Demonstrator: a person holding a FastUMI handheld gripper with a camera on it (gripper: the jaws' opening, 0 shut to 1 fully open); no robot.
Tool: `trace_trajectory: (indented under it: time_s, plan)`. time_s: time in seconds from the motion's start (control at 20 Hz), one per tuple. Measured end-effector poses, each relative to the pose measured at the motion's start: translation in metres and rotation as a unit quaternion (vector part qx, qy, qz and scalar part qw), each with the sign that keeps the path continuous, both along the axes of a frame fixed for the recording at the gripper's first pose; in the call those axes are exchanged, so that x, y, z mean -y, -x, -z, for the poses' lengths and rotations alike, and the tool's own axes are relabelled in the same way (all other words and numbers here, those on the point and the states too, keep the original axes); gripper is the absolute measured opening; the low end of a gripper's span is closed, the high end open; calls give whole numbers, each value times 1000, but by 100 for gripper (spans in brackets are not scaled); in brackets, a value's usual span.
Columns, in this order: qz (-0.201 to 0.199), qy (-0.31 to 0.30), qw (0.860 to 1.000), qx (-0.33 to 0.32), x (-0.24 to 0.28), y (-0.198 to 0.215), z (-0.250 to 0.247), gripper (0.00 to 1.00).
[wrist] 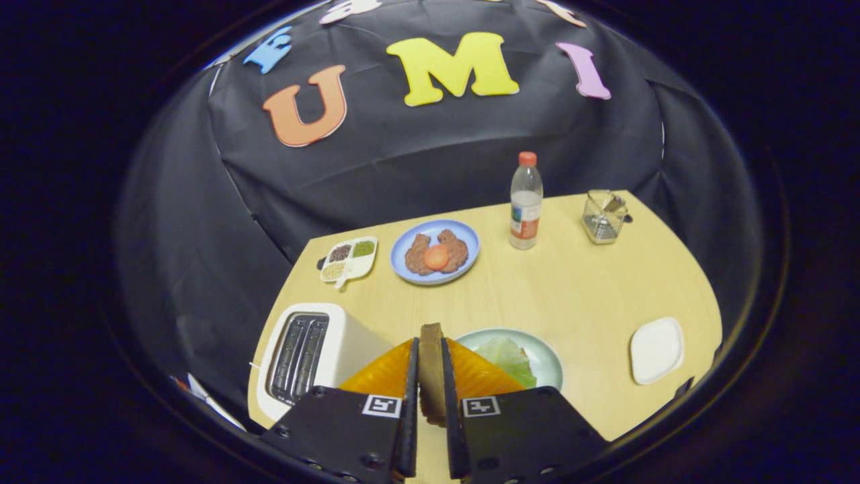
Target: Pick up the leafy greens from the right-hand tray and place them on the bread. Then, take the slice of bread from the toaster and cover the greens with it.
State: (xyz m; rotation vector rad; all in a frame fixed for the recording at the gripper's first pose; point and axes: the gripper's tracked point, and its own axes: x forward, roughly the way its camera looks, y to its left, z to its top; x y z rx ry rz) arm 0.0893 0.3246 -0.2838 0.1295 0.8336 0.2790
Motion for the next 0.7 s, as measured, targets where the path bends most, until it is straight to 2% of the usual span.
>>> trace_trajectory:
  time_s: [0.25, 0.6, 0.7]
  plan:
    - [38, -6, 999, -30, 15, -13, 31, 18]
    - [44, 20, 997, -53, 49, -6, 60, 18]
    - [41, 6, 998, -54, 53, -6, 58, 18]
